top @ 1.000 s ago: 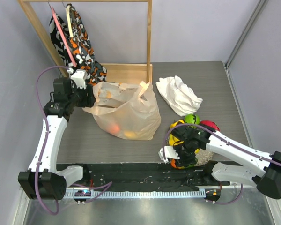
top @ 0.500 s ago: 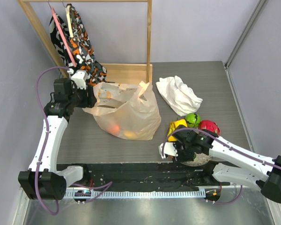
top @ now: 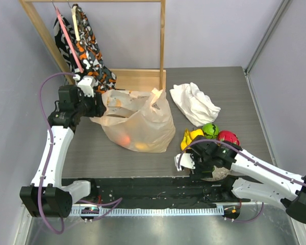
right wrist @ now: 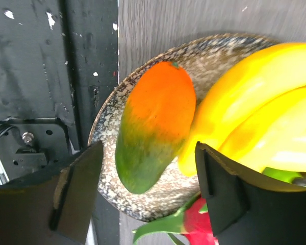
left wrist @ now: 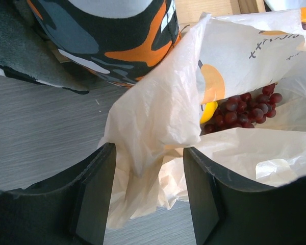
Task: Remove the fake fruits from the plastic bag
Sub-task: Place the fake fruit on the plate, then adjust the plastic bag at the center of the board.
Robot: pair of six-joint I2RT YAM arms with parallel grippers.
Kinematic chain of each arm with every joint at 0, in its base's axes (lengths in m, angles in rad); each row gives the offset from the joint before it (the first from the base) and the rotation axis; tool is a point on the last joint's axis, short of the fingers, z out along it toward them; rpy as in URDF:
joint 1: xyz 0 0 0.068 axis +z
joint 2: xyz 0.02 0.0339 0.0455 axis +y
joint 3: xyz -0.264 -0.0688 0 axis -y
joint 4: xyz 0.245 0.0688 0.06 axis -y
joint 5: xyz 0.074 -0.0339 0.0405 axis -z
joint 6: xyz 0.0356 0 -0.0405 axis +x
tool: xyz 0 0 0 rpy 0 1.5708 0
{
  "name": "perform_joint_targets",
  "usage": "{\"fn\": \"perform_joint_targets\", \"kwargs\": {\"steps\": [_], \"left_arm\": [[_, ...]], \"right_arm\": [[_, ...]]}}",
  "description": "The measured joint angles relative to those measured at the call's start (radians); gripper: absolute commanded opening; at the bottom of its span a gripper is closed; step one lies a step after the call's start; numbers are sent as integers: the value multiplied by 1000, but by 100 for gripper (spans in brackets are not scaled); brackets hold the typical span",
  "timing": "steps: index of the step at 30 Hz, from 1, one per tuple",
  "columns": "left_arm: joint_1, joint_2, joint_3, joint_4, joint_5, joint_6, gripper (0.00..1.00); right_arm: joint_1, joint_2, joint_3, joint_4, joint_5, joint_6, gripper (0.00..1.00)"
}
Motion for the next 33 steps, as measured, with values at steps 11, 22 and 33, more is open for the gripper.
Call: {"fn": "perform_joint_targets", "kwargs": {"steps": [11,22,33], "left_arm": [[0,-24,-10,-7,12,-5,7],[0,-122,-26,-75,99,-4,0],[0,-143,-53,-122,153,-5,0]], "right_arm": [[0,-6,330,42,-6,40,72],[0,518,754,654,-130,319,56],[8,815,844,830,-171,498,52]]}}
